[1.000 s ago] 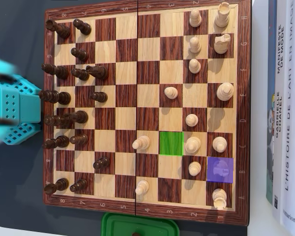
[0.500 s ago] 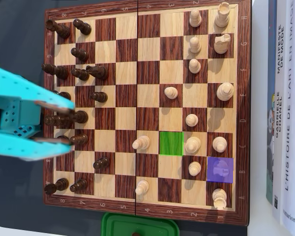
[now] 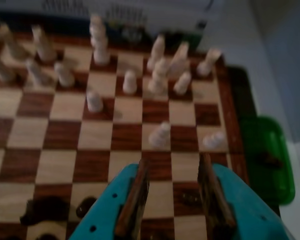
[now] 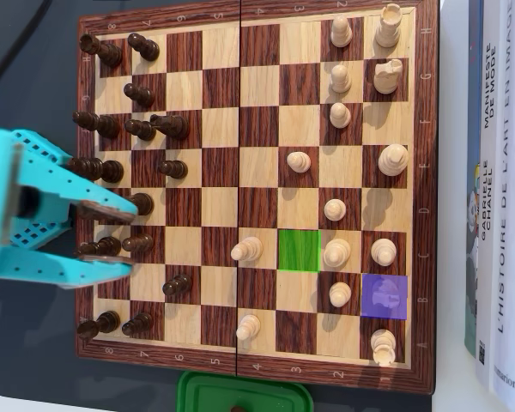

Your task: Play chess

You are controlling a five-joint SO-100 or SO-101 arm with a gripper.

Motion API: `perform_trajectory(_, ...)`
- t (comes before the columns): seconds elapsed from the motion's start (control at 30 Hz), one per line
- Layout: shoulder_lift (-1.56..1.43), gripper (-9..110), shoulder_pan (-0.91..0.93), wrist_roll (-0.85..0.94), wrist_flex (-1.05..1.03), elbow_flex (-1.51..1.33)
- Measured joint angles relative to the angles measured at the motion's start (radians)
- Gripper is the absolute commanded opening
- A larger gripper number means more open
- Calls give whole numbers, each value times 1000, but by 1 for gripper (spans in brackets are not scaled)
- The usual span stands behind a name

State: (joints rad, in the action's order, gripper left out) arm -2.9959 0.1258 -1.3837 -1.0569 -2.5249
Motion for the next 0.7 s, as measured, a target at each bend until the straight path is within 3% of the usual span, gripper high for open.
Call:
perform_trajectory(0.47, 775, 15, 0, 2, -5, 495)
perform_trajectory(0.7, 1123, 15, 66, 2, -201, 801)
